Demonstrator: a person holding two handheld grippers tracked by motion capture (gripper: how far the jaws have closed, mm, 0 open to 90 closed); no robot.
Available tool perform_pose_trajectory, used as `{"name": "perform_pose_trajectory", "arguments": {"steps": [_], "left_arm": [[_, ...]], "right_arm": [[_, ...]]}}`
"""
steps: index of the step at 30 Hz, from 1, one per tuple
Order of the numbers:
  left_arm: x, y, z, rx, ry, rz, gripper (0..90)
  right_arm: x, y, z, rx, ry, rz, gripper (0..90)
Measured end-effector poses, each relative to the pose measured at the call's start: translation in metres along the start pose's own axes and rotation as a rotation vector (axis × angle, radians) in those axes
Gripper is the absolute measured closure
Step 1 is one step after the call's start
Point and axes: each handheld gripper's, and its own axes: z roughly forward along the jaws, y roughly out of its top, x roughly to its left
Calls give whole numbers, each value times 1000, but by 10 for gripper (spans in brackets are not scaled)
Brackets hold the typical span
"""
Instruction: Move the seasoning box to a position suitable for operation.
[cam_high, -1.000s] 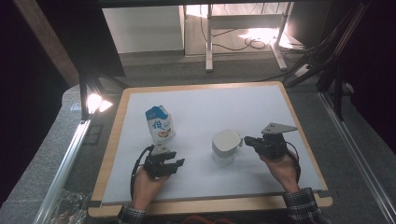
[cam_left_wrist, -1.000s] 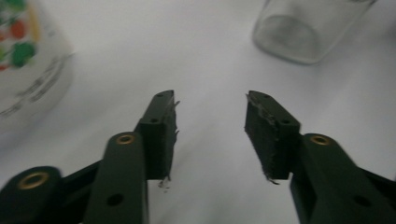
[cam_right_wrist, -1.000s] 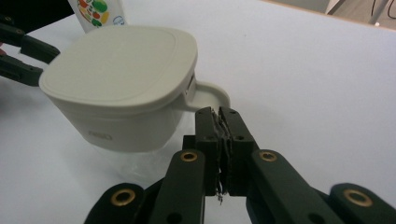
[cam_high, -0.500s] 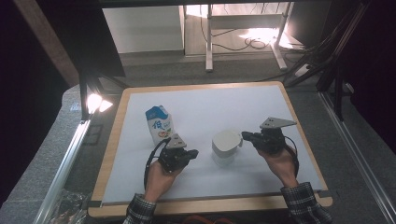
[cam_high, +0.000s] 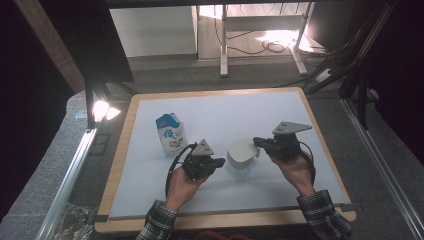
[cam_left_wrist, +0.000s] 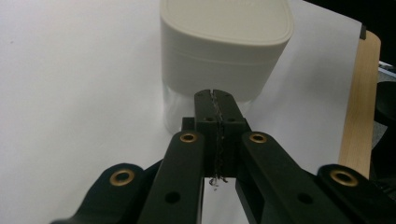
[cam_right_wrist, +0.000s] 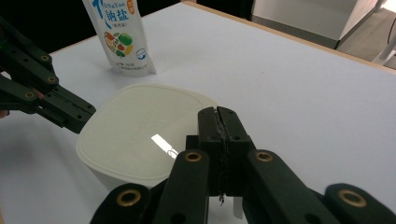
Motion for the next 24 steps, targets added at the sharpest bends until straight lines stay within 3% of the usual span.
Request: {"name": "perform_pose_trajectory", "arguments": {"steps": [7,24], "left_arm": [[-1,7,8,4,-13,16,898],[0,11,5,-7,-12,17,898]], "right_arm": [[2,1,4,5,9,-7,890],[2,0,4,4,12,-2,892]]}}
